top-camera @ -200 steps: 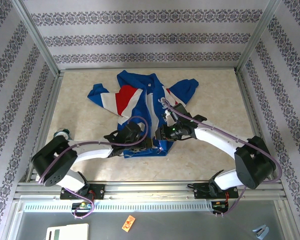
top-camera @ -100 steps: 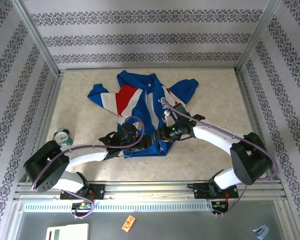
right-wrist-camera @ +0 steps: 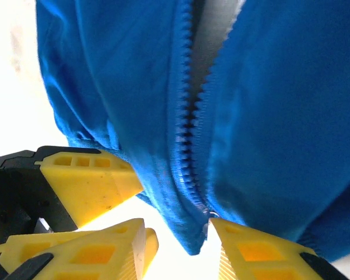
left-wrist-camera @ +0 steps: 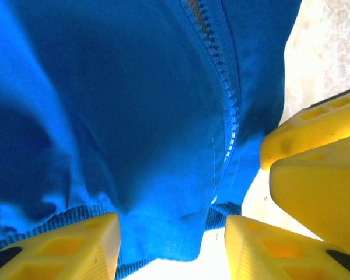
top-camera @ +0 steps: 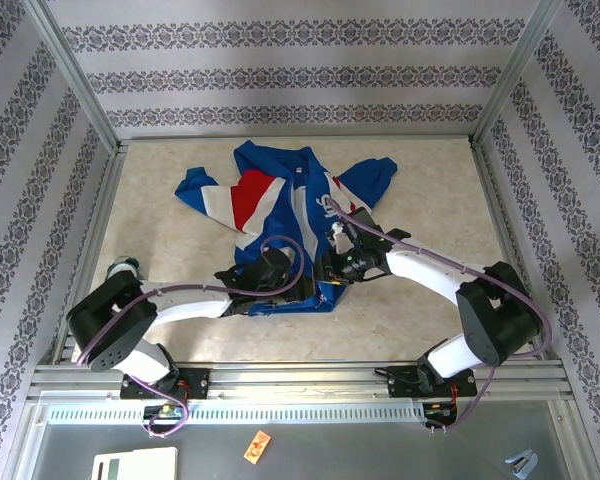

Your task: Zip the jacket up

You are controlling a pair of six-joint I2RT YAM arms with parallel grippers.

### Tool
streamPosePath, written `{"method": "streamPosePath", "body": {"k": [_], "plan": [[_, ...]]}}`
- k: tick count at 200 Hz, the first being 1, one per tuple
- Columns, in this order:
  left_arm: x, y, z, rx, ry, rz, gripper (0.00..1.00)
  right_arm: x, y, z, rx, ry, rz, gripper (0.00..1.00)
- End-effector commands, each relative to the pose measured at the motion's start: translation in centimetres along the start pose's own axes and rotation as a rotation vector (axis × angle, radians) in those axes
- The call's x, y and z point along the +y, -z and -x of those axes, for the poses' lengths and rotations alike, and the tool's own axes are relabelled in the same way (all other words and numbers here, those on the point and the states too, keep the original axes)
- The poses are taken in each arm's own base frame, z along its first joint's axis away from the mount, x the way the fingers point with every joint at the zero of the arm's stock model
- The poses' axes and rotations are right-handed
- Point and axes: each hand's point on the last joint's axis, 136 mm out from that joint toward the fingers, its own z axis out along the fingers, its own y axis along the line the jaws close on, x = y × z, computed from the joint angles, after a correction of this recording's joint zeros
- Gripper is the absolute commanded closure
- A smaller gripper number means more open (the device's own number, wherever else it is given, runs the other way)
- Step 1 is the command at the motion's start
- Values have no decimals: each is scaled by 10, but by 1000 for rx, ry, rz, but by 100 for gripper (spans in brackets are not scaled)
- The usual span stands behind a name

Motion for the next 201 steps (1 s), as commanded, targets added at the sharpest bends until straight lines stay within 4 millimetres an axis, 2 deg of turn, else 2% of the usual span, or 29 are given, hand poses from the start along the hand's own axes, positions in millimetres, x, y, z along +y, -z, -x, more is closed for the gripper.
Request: {"method": "streamPosePath", "body": {"k": [1,27,43,63,72,80,122,166,201], "plan": [[1,-10,-7,16,-55,44,51,7,5,3,-23,29,27,66],[4,-19,-10,18,-44,28,52,6,5,4,-25,24,29,66],[6,-19,-11,15,-37,25,57,7,6,6,-29,27,31,66],[17,-13,-12,-2,-16,45,77,9,9,8,-40,31,39,66],[22,-8,-12,-15,3,44,92,10,10,9,-45,35,43,66],[26,-4,-11,-26,19,36,100,11,11,9,-49,39,49,66],[35,13,-7,-62,53,-15,100,26,12,9,-71,75,151,66],[13,24,2,-96,68,-240,100,48,7,6,-49,113,255,66],[-3,32,5,-83,33,-337,100,60,-1,-1,-13,144,299,64]]}}
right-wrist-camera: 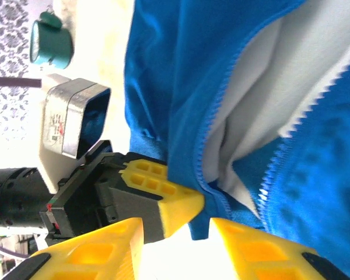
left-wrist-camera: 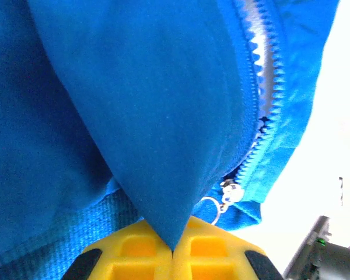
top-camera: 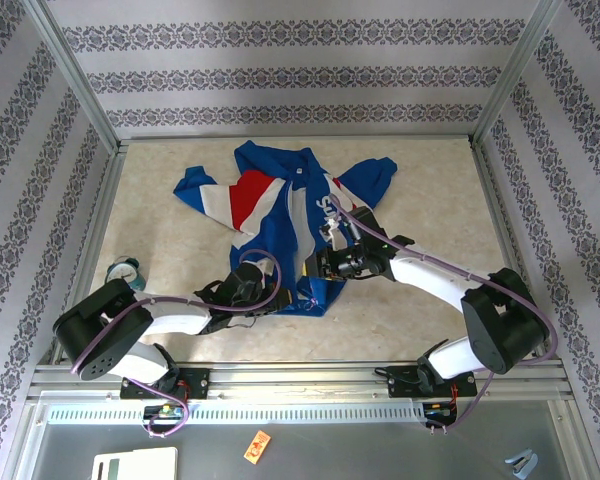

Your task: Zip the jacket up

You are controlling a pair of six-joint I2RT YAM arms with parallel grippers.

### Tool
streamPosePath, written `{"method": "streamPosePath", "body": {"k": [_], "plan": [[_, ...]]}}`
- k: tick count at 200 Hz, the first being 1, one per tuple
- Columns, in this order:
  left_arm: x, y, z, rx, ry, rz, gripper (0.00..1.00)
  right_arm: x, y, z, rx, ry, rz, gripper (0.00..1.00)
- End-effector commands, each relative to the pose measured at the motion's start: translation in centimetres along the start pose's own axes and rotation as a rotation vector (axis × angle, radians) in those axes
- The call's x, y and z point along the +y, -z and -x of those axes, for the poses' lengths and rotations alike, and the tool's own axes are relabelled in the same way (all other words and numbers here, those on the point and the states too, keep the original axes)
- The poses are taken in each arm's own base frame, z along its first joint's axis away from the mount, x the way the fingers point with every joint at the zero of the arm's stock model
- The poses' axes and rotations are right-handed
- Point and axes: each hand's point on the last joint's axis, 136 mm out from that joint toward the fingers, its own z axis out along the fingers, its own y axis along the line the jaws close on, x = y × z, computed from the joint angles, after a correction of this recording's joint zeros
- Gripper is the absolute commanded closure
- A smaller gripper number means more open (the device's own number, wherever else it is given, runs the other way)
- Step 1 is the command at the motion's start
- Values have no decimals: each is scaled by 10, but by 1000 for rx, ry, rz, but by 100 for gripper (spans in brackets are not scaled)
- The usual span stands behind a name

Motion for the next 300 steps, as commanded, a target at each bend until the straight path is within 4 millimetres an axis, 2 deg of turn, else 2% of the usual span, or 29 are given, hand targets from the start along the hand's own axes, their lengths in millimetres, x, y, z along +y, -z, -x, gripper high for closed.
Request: {"method": "streamPosePath", "body": {"k": [1,102,157,172,188,206,230,269,300], "plan": [[-42,8,14,-28,-38,-183,100,12,-9,-4,31,26,69,63],[-56,36,27,-32,-25,-268,100,16,-15,-11,58,16,137,58],[-59,41,28,-24,-40,-266,100,21,-20,-14,81,13,155,59],[-57,42,28,-26,-37,-257,100,24,-20,-15,83,13,167,68],[-55,43,29,-30,-31,-244,100,27,-19,-13,74,14,173,88],[-51,45,30,-35,-27,-222,97,29,-15,-9,43,15,161,100],[-50,51,31,-35,-42,-180,89,33,-7,-2,-3,9,128,100],[-48,71,36,-74,-62,-113,68,40,2,2,-32,-14,110,100],[-48,90,39,-104,-72,-66,65,41,4,2,-9,-83,85,100]]}}
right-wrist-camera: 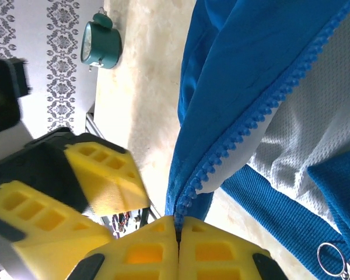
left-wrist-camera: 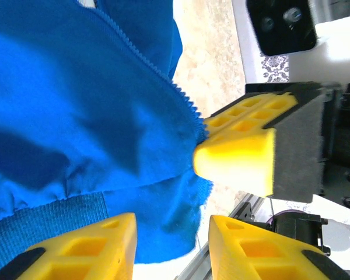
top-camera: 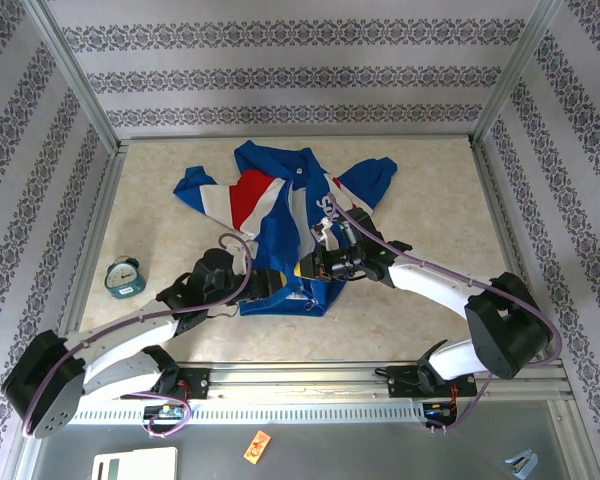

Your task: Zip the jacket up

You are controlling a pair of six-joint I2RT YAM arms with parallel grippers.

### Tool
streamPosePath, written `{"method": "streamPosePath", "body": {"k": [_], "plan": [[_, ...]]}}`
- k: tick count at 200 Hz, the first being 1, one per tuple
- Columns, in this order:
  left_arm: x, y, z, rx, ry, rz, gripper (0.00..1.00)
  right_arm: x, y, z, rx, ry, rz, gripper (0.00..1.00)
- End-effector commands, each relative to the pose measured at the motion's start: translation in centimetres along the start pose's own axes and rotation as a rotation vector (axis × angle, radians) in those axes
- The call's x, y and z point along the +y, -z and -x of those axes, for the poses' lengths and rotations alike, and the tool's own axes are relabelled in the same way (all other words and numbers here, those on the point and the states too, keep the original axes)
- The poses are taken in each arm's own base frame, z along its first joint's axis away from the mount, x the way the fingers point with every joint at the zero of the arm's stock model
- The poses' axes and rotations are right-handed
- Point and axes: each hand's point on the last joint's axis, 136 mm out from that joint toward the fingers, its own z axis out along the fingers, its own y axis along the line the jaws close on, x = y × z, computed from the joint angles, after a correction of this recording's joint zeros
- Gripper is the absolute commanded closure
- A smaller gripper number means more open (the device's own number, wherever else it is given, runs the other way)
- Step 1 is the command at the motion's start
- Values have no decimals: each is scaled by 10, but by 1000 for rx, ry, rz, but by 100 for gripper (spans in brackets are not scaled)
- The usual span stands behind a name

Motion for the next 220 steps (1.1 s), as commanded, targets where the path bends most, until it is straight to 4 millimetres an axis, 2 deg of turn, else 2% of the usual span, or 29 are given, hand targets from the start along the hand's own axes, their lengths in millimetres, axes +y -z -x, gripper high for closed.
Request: {"method": "streamPosePath", "body": {"k": [1,33,54,105,132,174,197,220], "plan": [[7,15,6,-23,-19,90,65,9,5,3,-2,-51,-24,100],[9,24,4,-30,-5,105,68,18,9,6,-3,-69,-36,100],[-1,25,7,-38,8,71,71,19,11,7,-11,-70,-41,100],[-28,8,2,5,-25,35,76,11,7,7,1,-98,-67,100],[-35,4,1,11,-21,6,83,9,7,8,-5,-100,-76,100],[-39,-1,-1,10,-6,-27,84,9,6,9,-4,-108,-75,100],[-42,-9,-4,15,4,-50,79,10,6,10,-6,-109,-69,100],[-45,-18,-5,13,24,-96,78,12,4,10,-3,-112,-61,100]]}}
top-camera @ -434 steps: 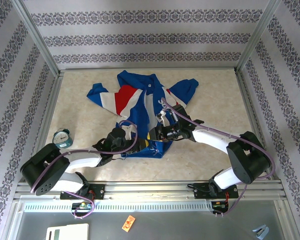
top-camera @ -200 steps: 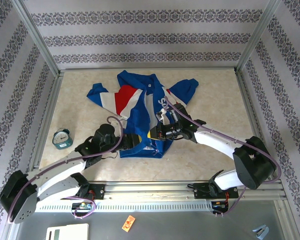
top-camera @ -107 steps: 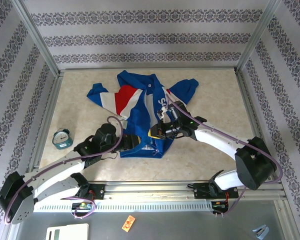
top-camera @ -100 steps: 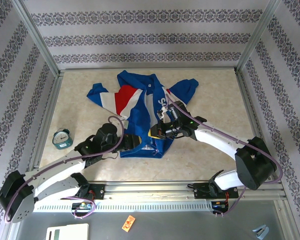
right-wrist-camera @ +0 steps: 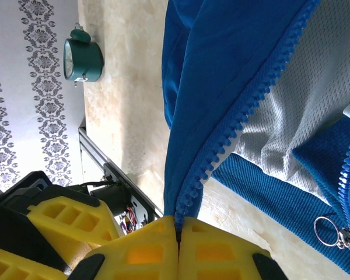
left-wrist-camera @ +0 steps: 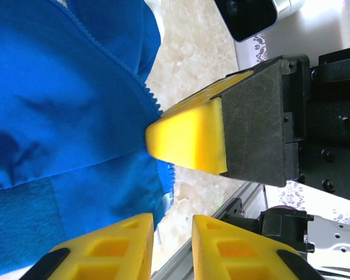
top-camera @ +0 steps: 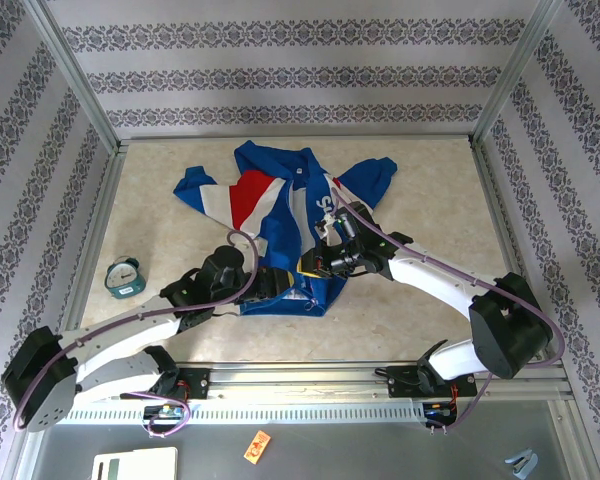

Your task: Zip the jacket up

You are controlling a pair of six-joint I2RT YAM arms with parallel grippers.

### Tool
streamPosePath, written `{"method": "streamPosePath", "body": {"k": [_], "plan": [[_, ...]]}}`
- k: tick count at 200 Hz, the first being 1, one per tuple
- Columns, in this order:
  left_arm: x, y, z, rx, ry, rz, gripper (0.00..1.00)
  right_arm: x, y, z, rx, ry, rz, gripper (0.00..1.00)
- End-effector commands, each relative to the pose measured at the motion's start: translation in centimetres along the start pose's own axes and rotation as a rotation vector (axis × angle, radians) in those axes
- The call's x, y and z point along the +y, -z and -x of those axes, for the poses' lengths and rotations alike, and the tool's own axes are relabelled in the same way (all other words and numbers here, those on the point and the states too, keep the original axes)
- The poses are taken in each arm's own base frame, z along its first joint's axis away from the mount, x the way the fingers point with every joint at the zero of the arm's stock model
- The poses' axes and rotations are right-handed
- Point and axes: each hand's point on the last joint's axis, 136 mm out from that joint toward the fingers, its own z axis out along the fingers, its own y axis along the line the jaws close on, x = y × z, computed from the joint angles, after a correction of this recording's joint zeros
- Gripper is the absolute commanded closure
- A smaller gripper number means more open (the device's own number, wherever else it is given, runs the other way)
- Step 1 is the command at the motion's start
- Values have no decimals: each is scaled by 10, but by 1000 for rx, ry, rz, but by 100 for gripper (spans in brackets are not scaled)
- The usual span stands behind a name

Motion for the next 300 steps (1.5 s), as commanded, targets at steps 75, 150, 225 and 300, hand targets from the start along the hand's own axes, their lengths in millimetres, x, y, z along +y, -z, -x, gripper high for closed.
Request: {"method": "streamPosePath", "body": {"k": [75,150,225,300], "plan": [[2,-13,-4,-29,62,-79,72,7,-5,2,1,-4,19,100],[13,-13,-5,-55,81,-66,67,6,-10,2,1,-14,25,100],[6,-12,-1,-95,95,-151,73,3,-18,1,4,-44,46,100],[12,-15,-3,-105,111,-159,85,3,-20,-1,10,-43,43,100]]}}
